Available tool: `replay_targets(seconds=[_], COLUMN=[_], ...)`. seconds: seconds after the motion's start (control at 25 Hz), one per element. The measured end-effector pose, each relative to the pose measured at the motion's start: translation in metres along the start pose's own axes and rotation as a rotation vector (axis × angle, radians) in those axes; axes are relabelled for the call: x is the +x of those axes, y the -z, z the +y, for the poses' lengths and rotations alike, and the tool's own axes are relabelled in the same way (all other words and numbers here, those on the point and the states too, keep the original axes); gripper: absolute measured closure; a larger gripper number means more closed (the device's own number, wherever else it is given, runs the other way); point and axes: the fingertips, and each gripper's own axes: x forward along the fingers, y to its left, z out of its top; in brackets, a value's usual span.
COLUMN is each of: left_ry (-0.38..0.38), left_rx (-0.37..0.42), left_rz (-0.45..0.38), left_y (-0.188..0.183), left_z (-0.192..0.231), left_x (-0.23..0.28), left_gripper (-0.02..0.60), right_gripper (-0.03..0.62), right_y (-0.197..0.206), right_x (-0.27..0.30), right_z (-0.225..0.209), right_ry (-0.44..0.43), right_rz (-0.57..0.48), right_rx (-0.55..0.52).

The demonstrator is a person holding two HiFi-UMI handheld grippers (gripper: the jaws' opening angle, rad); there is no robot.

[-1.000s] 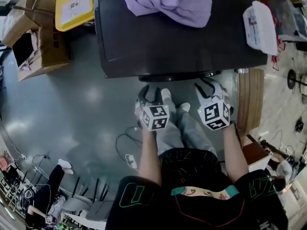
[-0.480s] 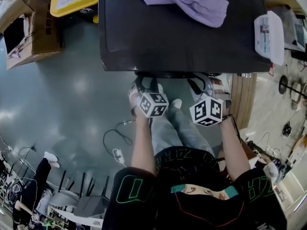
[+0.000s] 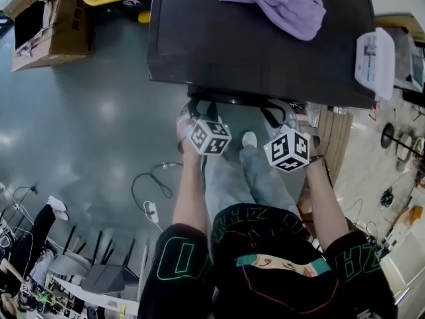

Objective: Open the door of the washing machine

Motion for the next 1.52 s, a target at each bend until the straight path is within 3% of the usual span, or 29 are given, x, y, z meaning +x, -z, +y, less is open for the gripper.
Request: replay_targets(seconds=[0.28,0.6,1.0,1.32,1.52], left_ry=[-0.042,-0.091,-0.178,-0.157,-0.172], left_rx=[-0.044,-0.128,-0.218,-0.288,-0.358], left_rz=[0.053,0.061,0.152,0.245,0.248], left_y=[0.008,0.06,0.112,0.144,0.149], left_z=[-0.004,-0.049,-0.13,-0.218,-0.258], left_x=[-0.007,-0.04,-0.079,-0.109,-0.116], left_gripper=[0.391,0.399,0.441,0.465,0.469], right_gripper=[0.496,0.494,0.49,0.485,0.482], right_y=[0.0,0.014,0.048,0.087,0.109], right_x=[-0.002,-0.018,-0.046,-0.074,-0.086], right_z=[0.009,0.052,0.1,0.136,0.145], right_ry=[-0.077,-0.133,-0.211,-0.287,-0.306], right_rz=[-0.01,-0.069,-0.13,-0.162,-0.192], right_rx=[-0.076,-0.22,-0.391,-0.553,-0.622])
